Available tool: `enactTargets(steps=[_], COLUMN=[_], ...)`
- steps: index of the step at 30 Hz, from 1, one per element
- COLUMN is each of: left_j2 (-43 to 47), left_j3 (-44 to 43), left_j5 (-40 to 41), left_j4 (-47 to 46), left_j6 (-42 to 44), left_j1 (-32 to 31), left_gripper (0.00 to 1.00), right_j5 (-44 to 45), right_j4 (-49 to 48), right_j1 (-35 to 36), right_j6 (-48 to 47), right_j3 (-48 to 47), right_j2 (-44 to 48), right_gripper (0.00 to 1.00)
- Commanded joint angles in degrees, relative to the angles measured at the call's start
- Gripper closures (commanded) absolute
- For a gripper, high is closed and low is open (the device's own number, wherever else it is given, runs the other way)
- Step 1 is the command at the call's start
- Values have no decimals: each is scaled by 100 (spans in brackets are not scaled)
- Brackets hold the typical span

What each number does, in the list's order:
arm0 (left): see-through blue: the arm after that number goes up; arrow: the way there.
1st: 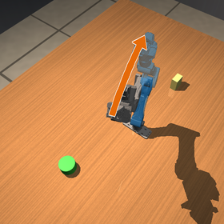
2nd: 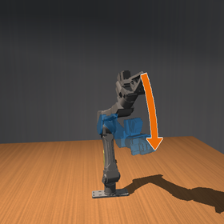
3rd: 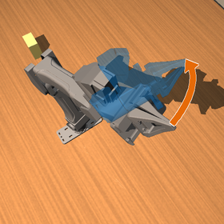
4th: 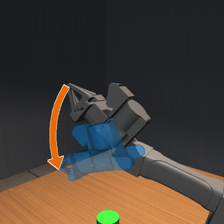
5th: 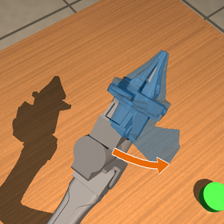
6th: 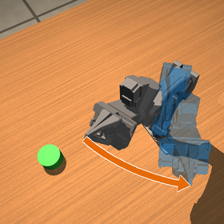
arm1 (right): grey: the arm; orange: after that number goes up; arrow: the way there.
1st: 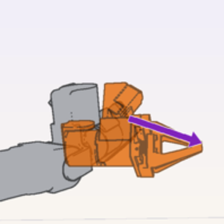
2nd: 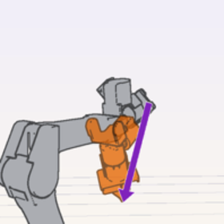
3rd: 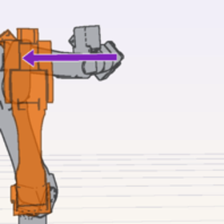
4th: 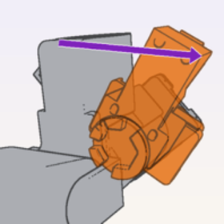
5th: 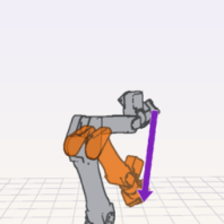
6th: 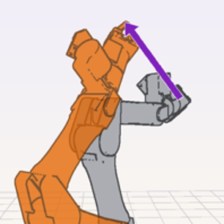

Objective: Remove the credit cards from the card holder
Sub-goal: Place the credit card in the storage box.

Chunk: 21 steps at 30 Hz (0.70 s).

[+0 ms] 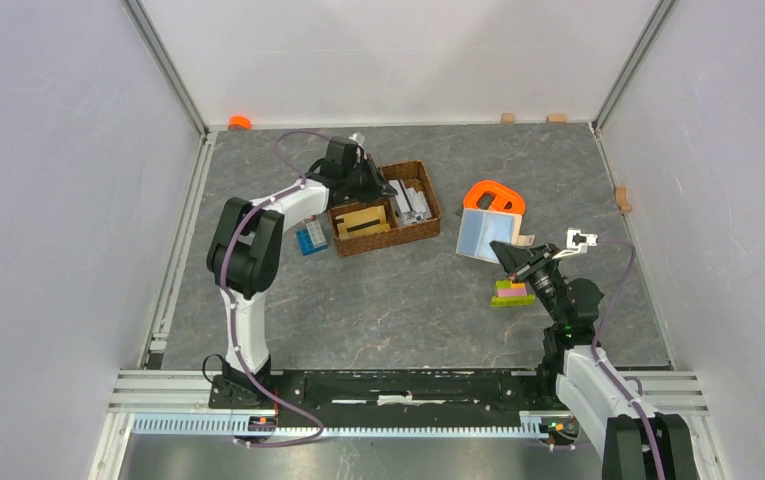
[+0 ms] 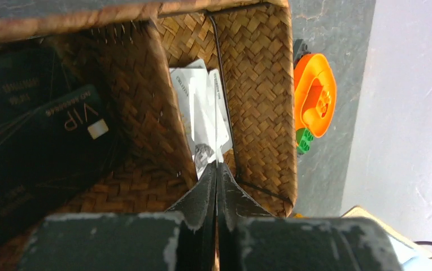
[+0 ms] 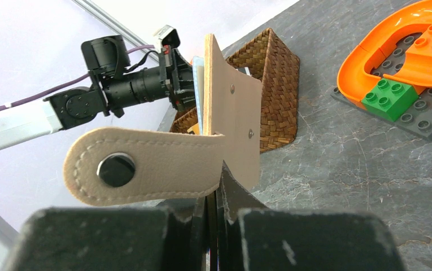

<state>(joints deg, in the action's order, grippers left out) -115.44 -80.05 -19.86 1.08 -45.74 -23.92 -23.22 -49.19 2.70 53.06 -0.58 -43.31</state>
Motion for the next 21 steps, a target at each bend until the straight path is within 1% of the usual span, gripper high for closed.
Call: enactTargets(steps=[1, 2, 3, 5, 6, 11, 12, 13, 15, 19, 21], left_j2=[-355, -380, -369, -252, -155, 368, 491, 652, 991, 1824, 2344], left_j3=[-713, -769, -794, -777, -739, -502, -366, -220, 114, 952, 1468], left_j5=[-124, -56, 21, 167, 221, 153, 165, 179, 178, 295, 252], left_j4=[633, 725, 785, 869, 884, 807, 739, 636, 429, -75, -549], left_j6=[100, 145, 189, 300, 354, 407, 408, 400, 399, 348, 331], left_j1=[72, 72, 89, 95, 98, 39, 5, -33, -100, -294, -415], left_gripper=[96, 95, 91, 81, 74, 56, 52, 45, 38, 30, 28], right_j5=[49, 43, 38, 38, 33, -107, -149, -201, -322, -654, -835], right_j4=[-293, -312, -323, -335, -342, -501, -543, -576, -775, -1308, -1597], right_j1=[-41, -35, -37, -33, -41, -39, -45, -44, -49, -50, -50], right_j6=[-28, -23, -21, -23, -23, 31, 37, 62, 114, 296, 452], right_j3=[231, 234, 233, 233, 233, 205, 197, 182, 180, 153, 135], right_j2=[-25, -28, -43, -60, -87, -225, -262, -302, -378, -618, -754], right_gripper=[100, 100, 100, 100, 100, 100, 100, 100, 100, 100, 100])
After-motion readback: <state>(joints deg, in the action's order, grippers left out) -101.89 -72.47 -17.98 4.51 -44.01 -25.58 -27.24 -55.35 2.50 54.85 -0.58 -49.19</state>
